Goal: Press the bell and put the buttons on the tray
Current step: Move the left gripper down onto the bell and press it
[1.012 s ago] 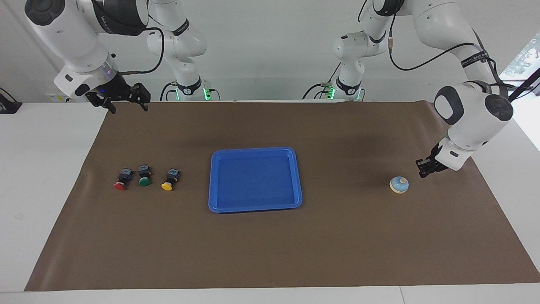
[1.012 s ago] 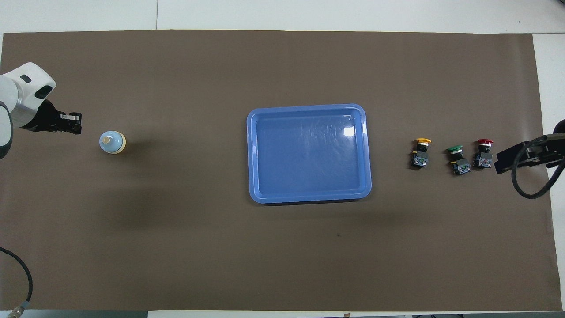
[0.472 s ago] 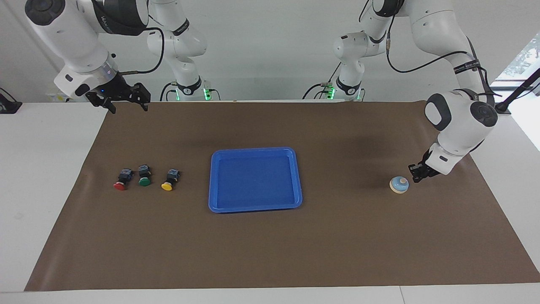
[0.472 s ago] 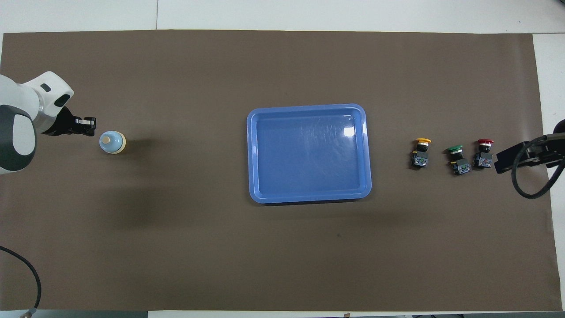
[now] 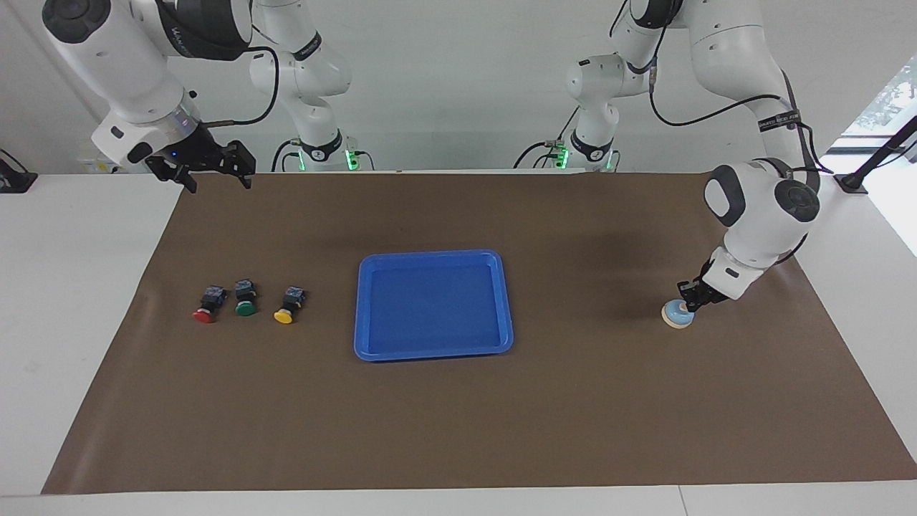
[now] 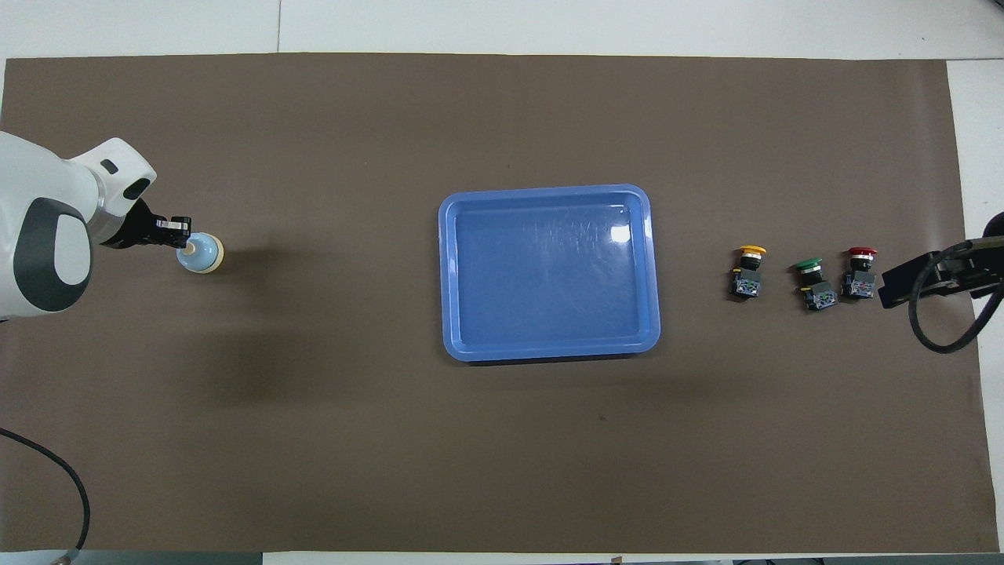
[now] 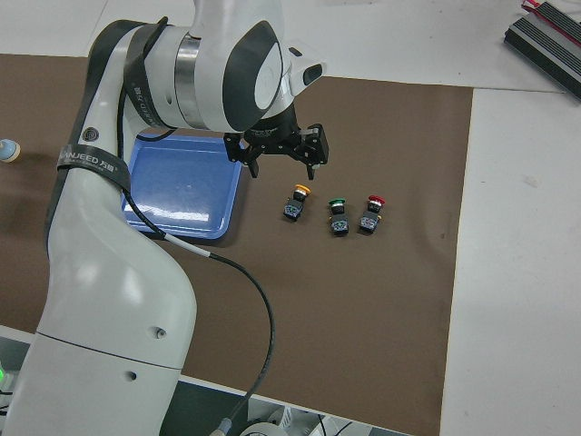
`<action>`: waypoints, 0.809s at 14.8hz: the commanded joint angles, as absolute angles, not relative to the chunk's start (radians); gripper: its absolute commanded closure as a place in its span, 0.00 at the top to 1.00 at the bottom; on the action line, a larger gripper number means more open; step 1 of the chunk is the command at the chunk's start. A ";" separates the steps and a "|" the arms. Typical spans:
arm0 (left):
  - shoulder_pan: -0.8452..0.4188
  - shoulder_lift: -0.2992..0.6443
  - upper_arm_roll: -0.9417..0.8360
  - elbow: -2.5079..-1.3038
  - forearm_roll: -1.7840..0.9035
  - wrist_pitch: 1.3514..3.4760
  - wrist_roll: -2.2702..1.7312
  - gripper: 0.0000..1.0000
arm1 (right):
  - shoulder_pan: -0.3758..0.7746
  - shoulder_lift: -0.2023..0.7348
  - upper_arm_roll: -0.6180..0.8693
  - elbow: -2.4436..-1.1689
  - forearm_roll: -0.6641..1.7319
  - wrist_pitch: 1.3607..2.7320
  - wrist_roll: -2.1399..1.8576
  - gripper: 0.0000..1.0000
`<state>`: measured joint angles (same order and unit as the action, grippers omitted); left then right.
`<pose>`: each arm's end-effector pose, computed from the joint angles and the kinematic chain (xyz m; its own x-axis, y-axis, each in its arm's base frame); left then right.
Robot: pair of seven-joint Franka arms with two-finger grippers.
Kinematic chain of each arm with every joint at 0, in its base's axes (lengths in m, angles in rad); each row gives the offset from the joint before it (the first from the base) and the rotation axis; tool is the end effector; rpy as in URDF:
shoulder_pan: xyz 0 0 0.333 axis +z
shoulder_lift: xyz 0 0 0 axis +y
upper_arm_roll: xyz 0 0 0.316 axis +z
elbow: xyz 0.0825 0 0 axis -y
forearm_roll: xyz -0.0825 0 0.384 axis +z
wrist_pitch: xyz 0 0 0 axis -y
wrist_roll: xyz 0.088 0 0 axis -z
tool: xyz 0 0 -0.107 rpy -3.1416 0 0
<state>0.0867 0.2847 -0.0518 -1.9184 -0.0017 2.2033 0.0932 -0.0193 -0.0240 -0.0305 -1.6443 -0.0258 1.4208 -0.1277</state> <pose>0.6140 0.0228 0.3460 0.9985 -0.0552 0.0020 -0.0552 -0.9984 0.0158 0.5267 -0.0295 0.5920 0.9770 0.0751 -0.1997 0.0766 -0.9971 -0.0004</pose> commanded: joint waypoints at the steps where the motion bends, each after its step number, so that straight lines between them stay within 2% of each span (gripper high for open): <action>1: 0.071 0.267 -0.043 -1.983 -0.008 2.253 0.071 0.00 | -0.031 -0.028 -0.020 -1.635 -0.023 1.401 -0.149 1.00; 5: 0.072 0.276 -0.043 -1.993 -0.008 2.280 0.063 0.00 | -0.029 -0.032 -0.020 -1.649 -0.023 1.414 -0.146 1.00; 7: 0.074 0.275 -0.043 -1.967 -0.008 2.240 0.063 0.00 | -0.023 -0.049 -0.020 -1.701 -0.025 1.509 -0.149 1.00; 12: 0.090 0.224 -0.041 -1.777 -0.008 1.910 0.063 0.00 | -0.093 -0.046 -0.020 -1.811 -0.025 1.692 -0.175 1.00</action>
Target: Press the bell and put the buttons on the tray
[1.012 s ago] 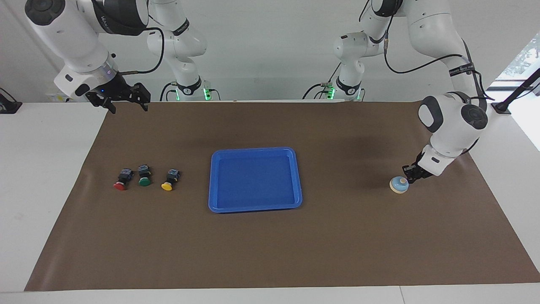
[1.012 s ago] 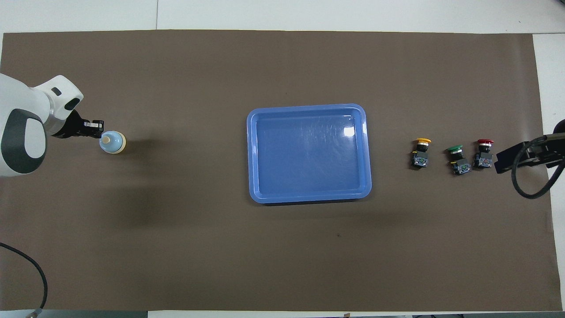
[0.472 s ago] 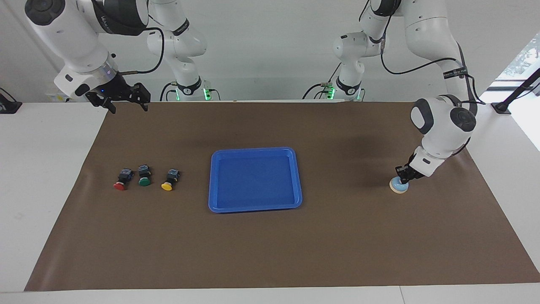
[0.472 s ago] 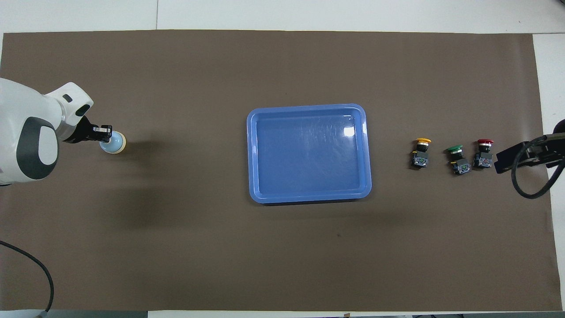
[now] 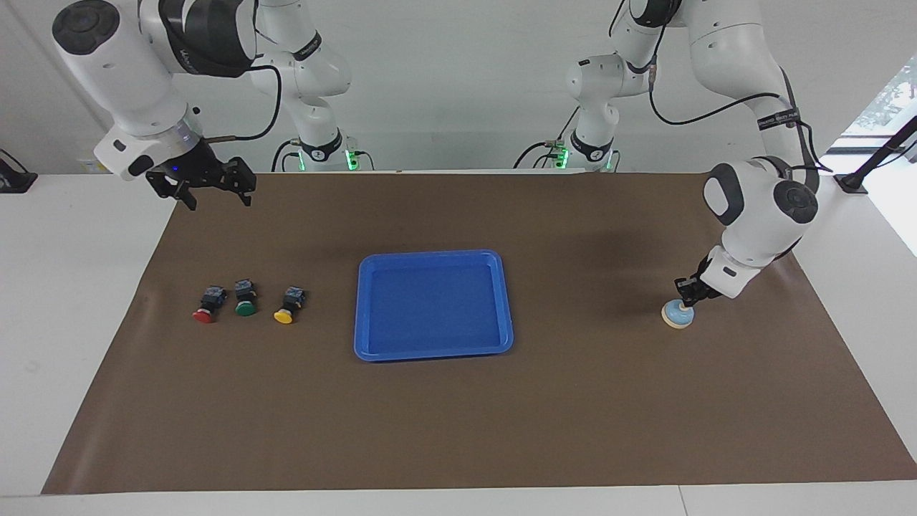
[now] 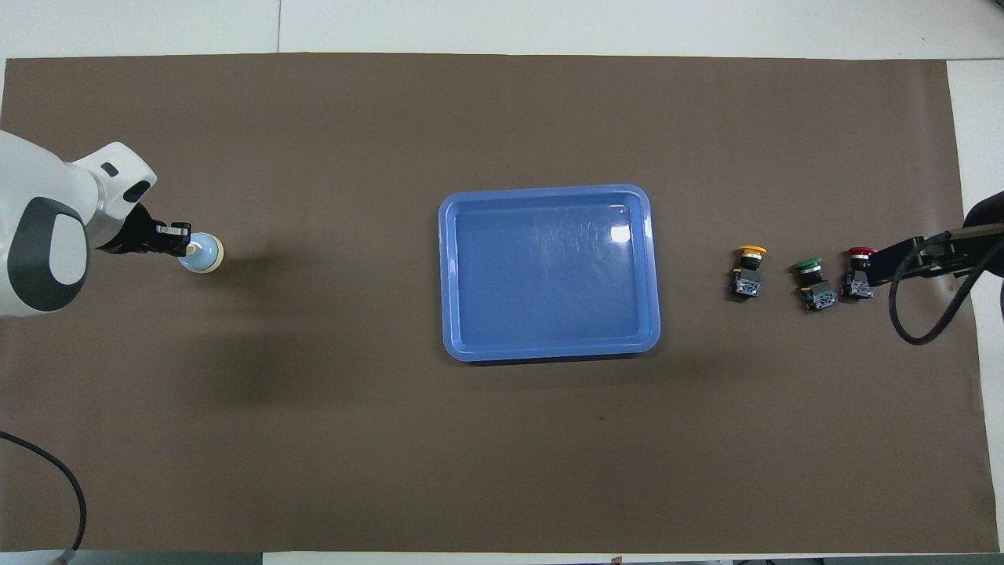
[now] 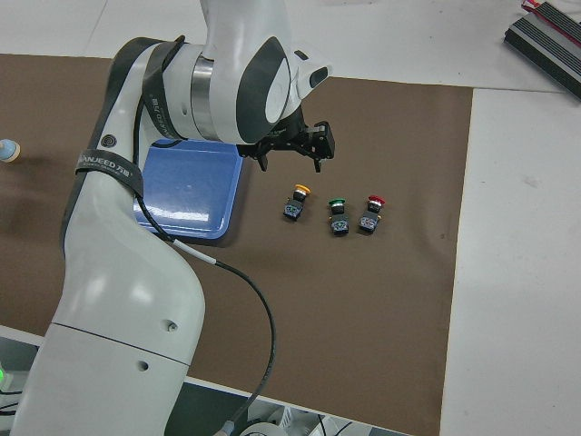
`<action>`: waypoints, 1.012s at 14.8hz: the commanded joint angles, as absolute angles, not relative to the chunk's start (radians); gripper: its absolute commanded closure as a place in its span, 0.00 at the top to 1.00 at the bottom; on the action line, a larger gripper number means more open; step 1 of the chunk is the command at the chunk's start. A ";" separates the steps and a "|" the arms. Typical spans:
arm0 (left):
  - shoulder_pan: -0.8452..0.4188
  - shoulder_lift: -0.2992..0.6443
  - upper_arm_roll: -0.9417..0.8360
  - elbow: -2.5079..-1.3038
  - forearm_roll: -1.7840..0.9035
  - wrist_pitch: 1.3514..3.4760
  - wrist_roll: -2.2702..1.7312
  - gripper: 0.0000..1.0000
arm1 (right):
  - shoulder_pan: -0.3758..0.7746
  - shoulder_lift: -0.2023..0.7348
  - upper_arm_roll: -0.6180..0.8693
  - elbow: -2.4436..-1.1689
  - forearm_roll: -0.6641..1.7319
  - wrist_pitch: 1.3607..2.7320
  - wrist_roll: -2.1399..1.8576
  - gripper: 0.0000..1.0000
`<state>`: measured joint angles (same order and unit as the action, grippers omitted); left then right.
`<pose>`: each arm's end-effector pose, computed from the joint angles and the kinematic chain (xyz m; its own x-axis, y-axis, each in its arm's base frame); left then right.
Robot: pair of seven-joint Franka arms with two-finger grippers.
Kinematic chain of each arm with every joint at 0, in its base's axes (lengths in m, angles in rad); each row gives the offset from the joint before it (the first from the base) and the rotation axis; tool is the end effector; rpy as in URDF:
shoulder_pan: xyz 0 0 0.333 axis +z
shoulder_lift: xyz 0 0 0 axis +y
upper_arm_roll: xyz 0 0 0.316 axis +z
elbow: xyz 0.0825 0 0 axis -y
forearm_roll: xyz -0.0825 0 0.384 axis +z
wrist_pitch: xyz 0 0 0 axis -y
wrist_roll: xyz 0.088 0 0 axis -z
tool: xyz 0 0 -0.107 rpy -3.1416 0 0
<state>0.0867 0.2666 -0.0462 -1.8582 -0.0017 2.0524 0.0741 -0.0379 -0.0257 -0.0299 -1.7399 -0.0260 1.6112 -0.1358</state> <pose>0.6123 0.0262 0.3713 0.9970 -0.0322 -0.0709 -0.0309 -0.9993 0.0189 0.5413 -0.0396 0.5623 0.9920 0.0694 -0.1053 0.0709 -0.9974 0.0108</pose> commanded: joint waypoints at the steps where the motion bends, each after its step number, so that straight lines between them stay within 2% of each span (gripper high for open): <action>1: 0.092 0.191 -0.041 -1.758 -0.009 1.869 0.061 0.00 | -0.116 -0.025 -0.020 -1.842 -0.025 1.744 -0.178 1.00; 5: 0.107 0.054 -0.040 -1.755 -0.009 1.798 0.046 0.00 | -0.170 0.067 -0.020 -1.922 -0.021 1.923 -0.224 0.97; 6: 0.109 0.025 -0.040 -1.753 -0.009 1.778 0.048 0.39 | -0.195 0.084 -0.020 -1.946 -0.021 1.972 -0.225 0.97; 7: 0.109 0.005 -0.040 -1.753 -0.009 1.772 0.048 0.98 | -0.218 0.109 -0.018 -1.960 -0.003 2.023 -0.225 0.97; 10: 0.104 -0.023 -0.043 -1.743 -0.008 1.743 0.046 1.00 | -0.218 0.140 -0.020 -1.989 0.043 2.114 -0.219 0.97; 11: 0.104 -0.023 -0.044 -1.733 -0.008 1.724 0.048 1.00 | -0.235 0.194 -0.020 -2.009 0.043 2.182 -0.222 0.97; 15: 0.104 -0.031 -0.044 -1.741 -0.008 1.723 0.048 1.00 | -0.282 0.262 -0.020 -2.010 0.043 2.233 -0.279 0.91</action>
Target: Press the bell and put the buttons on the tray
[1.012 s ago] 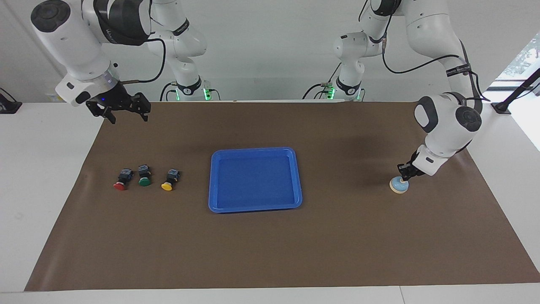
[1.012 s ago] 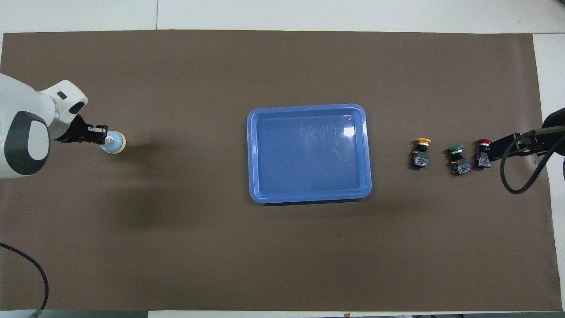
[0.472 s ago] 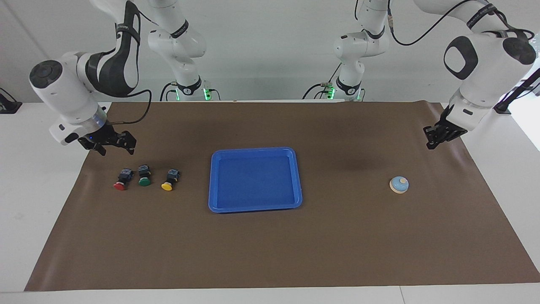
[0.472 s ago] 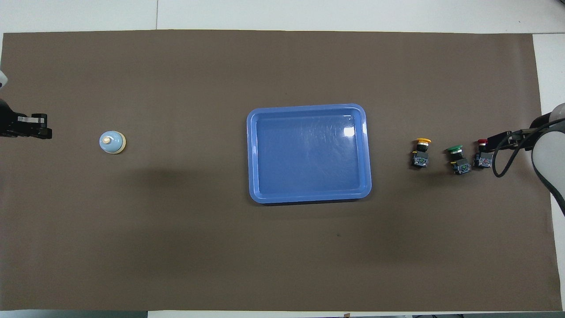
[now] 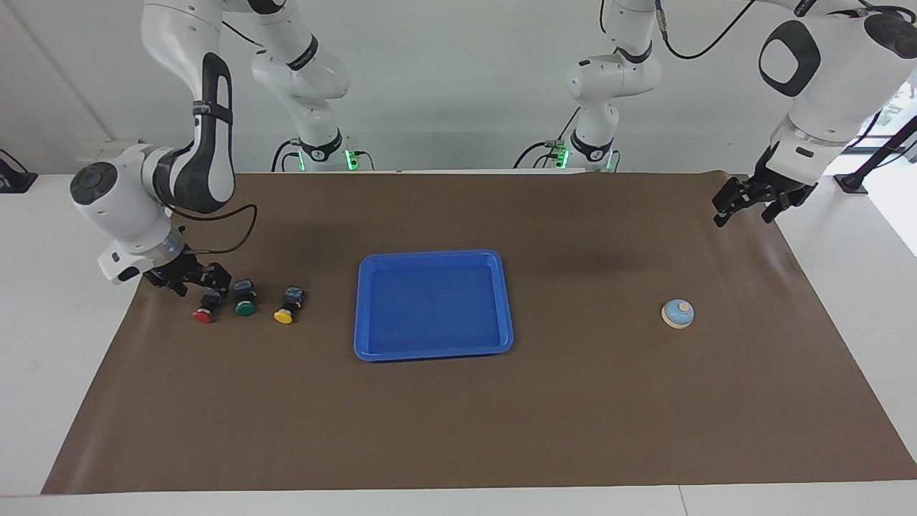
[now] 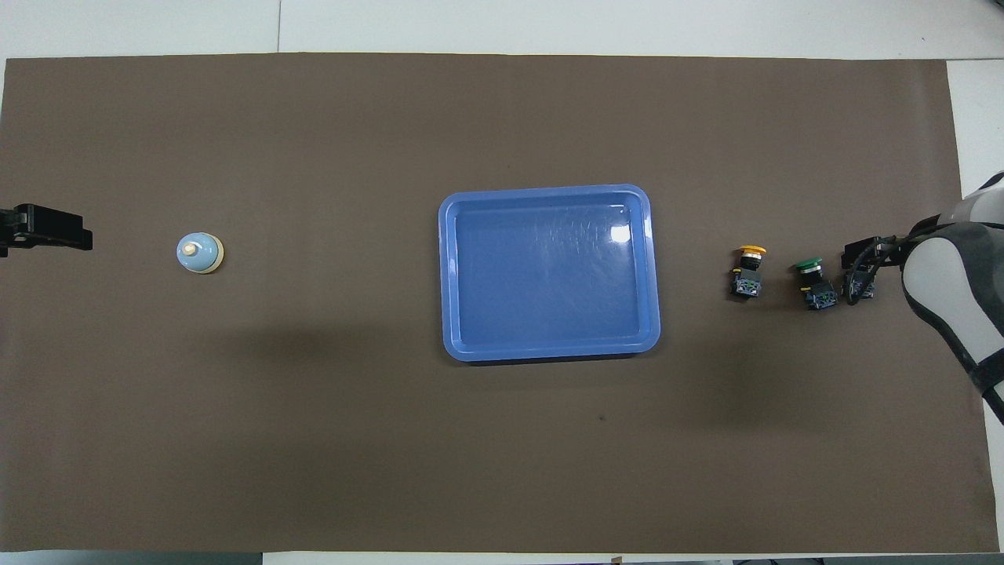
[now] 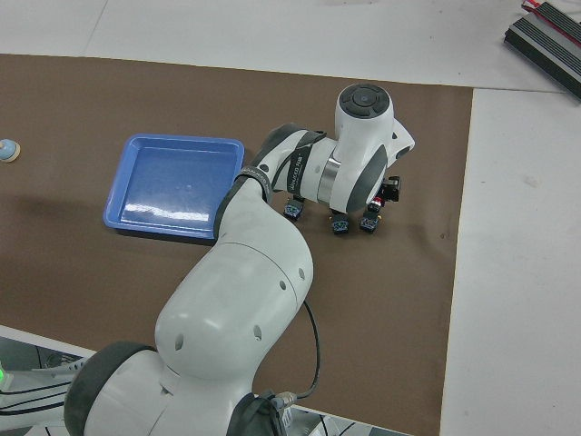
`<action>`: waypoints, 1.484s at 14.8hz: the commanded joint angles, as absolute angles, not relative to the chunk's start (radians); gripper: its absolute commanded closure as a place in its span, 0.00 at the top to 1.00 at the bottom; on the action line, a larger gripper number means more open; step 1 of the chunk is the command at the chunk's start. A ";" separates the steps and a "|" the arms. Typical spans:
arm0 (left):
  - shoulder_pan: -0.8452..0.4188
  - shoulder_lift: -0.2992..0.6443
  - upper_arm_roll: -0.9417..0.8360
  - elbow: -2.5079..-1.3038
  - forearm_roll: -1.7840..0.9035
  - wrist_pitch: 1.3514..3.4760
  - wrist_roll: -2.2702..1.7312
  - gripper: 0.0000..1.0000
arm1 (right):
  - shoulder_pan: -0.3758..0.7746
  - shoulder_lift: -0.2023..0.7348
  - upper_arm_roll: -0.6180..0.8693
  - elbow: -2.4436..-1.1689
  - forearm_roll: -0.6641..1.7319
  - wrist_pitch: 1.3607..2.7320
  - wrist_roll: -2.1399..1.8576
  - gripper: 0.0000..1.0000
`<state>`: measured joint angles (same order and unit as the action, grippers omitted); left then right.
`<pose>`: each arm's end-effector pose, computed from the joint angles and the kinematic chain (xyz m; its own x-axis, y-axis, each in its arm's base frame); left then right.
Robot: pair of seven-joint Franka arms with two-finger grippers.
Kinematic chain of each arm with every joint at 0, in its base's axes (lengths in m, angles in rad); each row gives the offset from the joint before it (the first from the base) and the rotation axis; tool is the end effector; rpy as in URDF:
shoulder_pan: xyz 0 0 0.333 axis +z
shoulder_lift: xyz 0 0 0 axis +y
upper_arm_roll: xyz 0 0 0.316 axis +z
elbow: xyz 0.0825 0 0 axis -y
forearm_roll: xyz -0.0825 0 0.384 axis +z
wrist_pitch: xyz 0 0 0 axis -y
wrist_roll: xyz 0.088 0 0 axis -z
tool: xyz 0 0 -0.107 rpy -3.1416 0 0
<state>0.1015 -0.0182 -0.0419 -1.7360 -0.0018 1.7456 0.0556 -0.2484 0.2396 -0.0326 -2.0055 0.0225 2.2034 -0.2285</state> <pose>0.5586 0.0330 0.5713 0.9996 0.0043 0.0278 0.0043 -1.0000 -0.0005 0.5673 -0.1624 0.3346 0.9972 -0.0650 -0.0383 -0.0657 -0.9977 -0.0190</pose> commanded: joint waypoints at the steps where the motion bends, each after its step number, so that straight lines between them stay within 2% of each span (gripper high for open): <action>1: 0.106 -0.031 -0.044 -1.741 -0.008 1.723 0.048 1.00 | -0.285 0.277 -0.020 -2.011 0.043 2.246 -0.281 0.91; 5: 0.107 -0.037 -0.044 -1.744 -0.008 1.709 0.048 1.00 | -0.282 0.297 -0.020 -2.011 0.043 2.269 -0.282 0.79; 6: 0.106 -0.037 -0.043 -1.744 -0.006 1.713 0.049 1.00 | -0.282 0.301 -0.020 -2.011 0.043 2.272 -0.285 0.68; 7: 0.106 -0.037 -0.043 -1.744 -0.008 1.720 0.049 1.00 | -0.282 0.301 -0.020 -2.016 0.043 2.264 -0.291 0.25; 8: 0.106 -0.037 -0.043 -1.743 -0.006 1.720 0.049 1.00 | -0.276 0.301 -0.020 -2.014 0.043 2.261 -0.290 0.00; 14: 0.101 -0.038 -0.043 -1.743 -0.006 1.718 0.049 1.00 | -0.261 0.295 -0.009 -1.970 0.038 2.185 -0.325 0.00; 18: 0.100 -0.038 -0.043 -1.743 -0.006 1.718 0.049 1.00 | -0.108 0.290 -0.009 -1.764 0.028 1.947 -0.305 0.00; 22: 0.100 -0.038 -0.043 -1.743 -0.006 1.718 0.049 1.00 | 0.094 0.278 -0.009 -1.752 0.041 1.934 -0.142 0.00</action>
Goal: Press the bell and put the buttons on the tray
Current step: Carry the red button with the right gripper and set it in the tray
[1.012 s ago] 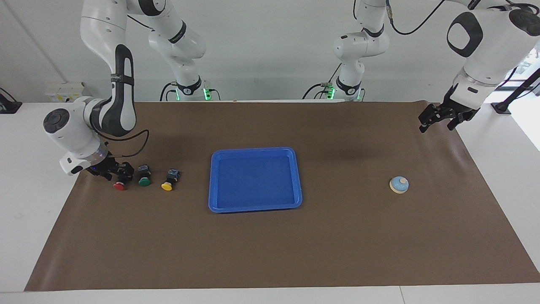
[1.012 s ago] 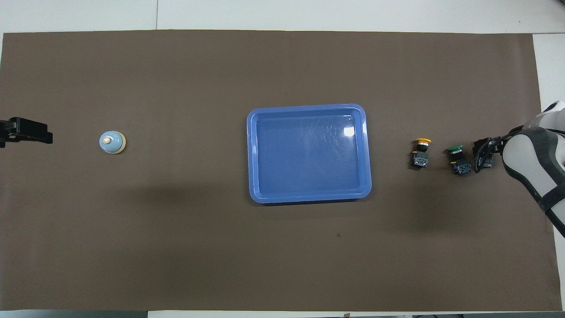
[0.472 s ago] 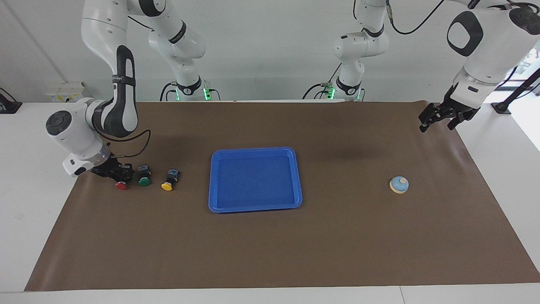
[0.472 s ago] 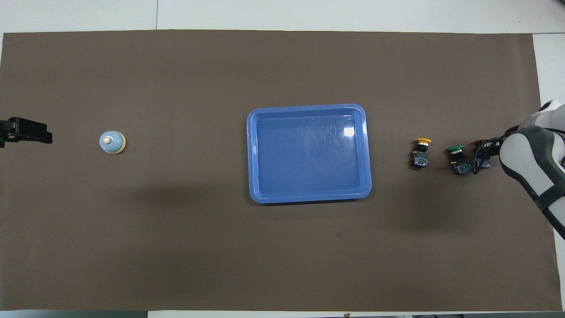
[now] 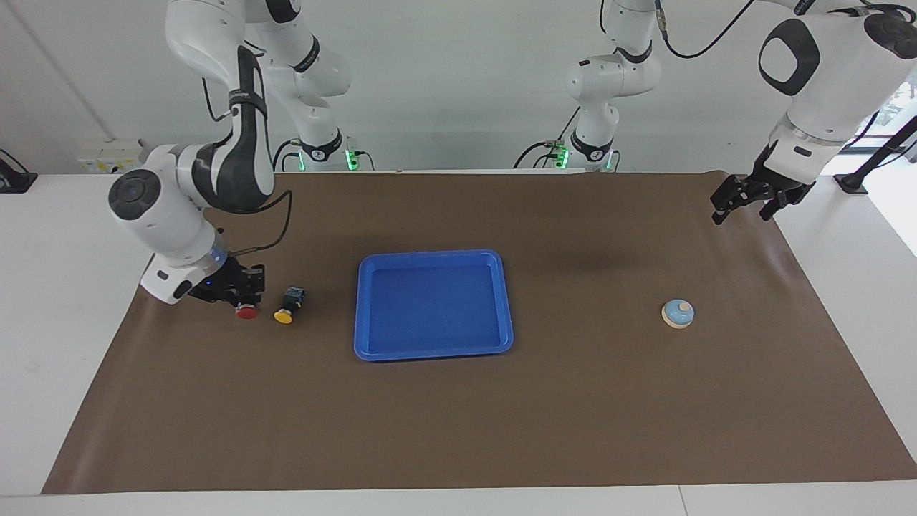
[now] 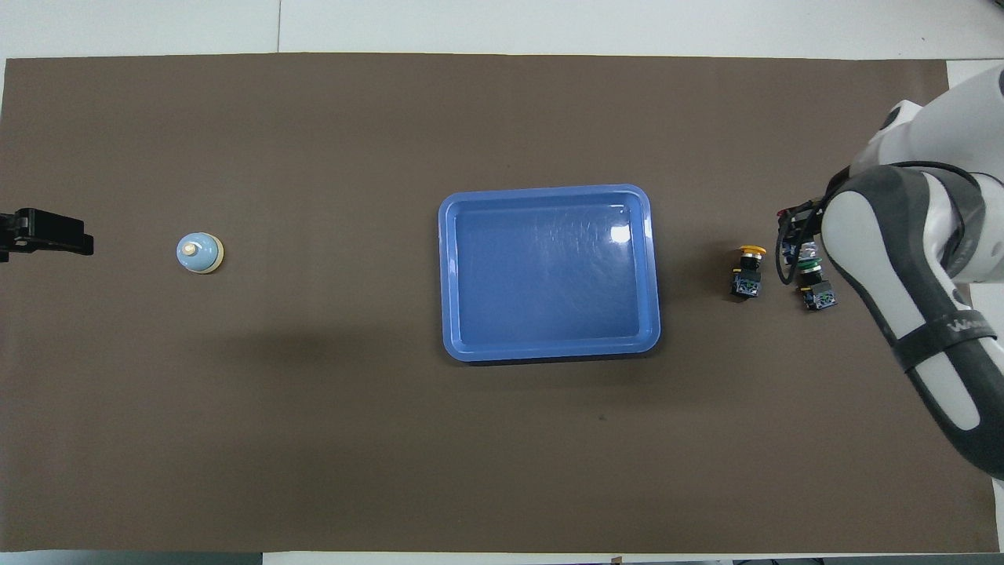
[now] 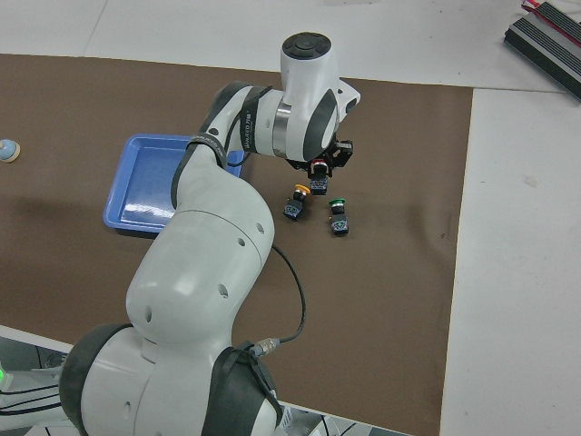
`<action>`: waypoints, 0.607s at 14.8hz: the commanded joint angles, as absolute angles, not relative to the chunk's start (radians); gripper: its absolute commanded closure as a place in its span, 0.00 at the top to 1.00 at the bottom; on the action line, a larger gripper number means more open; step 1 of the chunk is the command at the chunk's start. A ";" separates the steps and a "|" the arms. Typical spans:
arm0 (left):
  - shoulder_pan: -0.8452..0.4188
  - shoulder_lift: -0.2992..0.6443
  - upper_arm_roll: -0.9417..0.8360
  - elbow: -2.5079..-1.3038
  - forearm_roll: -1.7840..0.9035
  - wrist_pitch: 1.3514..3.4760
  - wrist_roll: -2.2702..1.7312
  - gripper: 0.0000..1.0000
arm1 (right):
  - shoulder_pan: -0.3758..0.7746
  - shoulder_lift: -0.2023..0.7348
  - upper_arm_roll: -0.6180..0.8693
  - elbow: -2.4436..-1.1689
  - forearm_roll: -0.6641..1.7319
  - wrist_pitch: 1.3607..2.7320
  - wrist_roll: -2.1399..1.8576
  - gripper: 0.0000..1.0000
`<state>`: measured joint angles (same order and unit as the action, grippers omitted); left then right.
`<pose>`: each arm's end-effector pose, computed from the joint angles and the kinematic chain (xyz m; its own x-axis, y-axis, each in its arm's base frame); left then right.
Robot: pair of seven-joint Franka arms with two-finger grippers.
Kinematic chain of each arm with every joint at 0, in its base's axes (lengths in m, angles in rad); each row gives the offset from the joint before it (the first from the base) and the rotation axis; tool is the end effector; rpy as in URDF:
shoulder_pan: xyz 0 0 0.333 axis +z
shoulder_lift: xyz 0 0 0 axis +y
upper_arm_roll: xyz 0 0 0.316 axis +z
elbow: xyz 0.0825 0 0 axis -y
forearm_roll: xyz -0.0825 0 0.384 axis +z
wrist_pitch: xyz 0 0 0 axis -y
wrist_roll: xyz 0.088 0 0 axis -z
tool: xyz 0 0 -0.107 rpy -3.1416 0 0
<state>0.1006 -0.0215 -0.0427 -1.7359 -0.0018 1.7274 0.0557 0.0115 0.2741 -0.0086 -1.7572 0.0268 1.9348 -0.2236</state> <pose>0.5560 0.0318 0.5715 0.9999 0.0025 0.0130 0.0025 -1.0000 0.0001 0.6229 0.0040 0.4032 0.9725 0.2153 -0.0892 0.2122 -0.9763 -0.0425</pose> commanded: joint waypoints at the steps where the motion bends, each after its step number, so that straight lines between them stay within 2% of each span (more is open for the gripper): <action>1: 0.100 -0.038 -0.043 -1.743 -0.006 1.718 0.049 1.00 | 0.148 0.281 -0.009 -1.732 0.041 1.933 -0.096 0.00; 5: 0.100 -0.038 -0.043 -1.743 -0.006 1.718 0.049 1.00 | 0.381 0.299 -0.009 -1.709 0.040 1.934 0.059 0.00; 7: 0.100 -0.038 -0.043 -1.743 -0.006 1.718 0.051 1.00 | 0.519 0.388 -0.011 -1.627 0.028 1.936 0.244 0.00; 9: 0.100 -0.038 -0.043 -1.743 -0.006 1.718 0.049 1.00 | 0.577 0.446 -0.011 -1.579 0.025 1.953 0.348 0.00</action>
